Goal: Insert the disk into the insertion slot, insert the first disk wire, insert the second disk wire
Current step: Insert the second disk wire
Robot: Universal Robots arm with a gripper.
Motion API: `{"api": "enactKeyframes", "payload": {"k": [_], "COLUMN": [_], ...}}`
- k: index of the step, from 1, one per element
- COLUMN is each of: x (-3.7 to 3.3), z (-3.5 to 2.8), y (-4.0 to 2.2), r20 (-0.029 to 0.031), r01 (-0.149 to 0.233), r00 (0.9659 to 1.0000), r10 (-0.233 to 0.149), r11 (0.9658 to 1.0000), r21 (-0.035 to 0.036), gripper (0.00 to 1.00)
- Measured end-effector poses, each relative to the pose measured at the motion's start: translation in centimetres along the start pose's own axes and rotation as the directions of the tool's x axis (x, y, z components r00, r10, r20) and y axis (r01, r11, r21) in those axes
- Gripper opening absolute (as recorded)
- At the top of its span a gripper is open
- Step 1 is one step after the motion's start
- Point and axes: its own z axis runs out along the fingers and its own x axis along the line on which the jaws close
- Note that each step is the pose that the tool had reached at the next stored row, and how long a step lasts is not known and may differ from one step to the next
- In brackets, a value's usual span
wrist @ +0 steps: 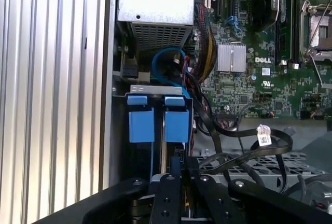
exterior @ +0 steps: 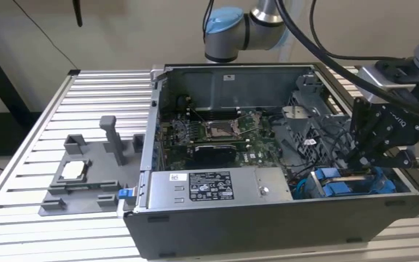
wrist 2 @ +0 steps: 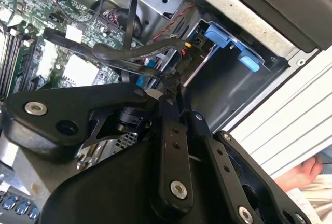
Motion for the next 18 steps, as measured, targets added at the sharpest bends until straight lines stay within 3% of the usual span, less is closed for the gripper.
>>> {"api": "enactKeyframes", "payload": {"k": [18], "x": [0.01], "z": [0.42], "y": [-0.07], "r20": [0.0027], "r01": [-0.026], "r00": [0.9997], "r10": [0.026], "r11": [0.9997], "r21": [0.0025], "gripper": [0.16]}}
